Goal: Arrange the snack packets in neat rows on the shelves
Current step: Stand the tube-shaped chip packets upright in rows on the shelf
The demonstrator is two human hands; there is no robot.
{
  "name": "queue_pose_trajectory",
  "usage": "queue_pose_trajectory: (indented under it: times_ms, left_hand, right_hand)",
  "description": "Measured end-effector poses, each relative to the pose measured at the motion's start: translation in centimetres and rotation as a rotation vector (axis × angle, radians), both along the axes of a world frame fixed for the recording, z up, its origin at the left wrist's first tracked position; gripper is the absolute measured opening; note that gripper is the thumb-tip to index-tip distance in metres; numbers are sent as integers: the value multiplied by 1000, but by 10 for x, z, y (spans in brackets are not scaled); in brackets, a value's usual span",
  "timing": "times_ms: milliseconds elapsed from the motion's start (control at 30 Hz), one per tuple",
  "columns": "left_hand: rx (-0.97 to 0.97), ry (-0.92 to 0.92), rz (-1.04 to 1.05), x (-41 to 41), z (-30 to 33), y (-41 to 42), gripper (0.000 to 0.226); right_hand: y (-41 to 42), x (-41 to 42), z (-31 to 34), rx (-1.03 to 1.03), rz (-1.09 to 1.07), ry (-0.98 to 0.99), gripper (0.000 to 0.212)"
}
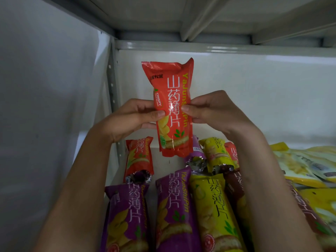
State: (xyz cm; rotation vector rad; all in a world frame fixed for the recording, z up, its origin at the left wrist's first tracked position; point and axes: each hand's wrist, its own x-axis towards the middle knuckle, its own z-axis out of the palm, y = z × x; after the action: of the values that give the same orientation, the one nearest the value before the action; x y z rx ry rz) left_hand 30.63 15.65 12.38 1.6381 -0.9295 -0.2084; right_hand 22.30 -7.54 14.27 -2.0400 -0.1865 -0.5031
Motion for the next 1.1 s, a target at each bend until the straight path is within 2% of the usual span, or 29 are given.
queue_pose_trajectory:
  times_ms: [100, 200, 367, 533, 633, 800, 933, 1100]
  left_hand:
    - [-59, 45, -35, -2, 1, -4, 48]
    - [-109, 8, -3, -3, 1, -6, 45]
    - [-159, -34, 36, 1, -3, -5, 41]
    - [-150, -2, -8, 2, -3, -2, 44]
    - [-197, 24, -41, 2, -5, -3, 45]
    - [-220, -14, 27, 4, -7, -5, 39]
    - [-172, -20, -1, 0, -7, -3, 35]
    - [-249, 57, -19, -4, -3, -7, 41]
  right_hand:
    - [-3, -1, 5, -15, -24, -24, 17]
    - [-4, -3, 3, 8, -41, -37, 15]
    - [-1, -6, 2, 44, 44, -32, 25]
    - [1, -3, -2, 91, -4, -91, 22]
    - [-2, -3, -5, 81, 2, -46, 21]
    - [-2, -8, -5, 8, 95, 62, 24]
    - [-2, -8, -6, 62, 95, -8, 24]
    - [-4, -8, -6, 94, 54, -39, 24]
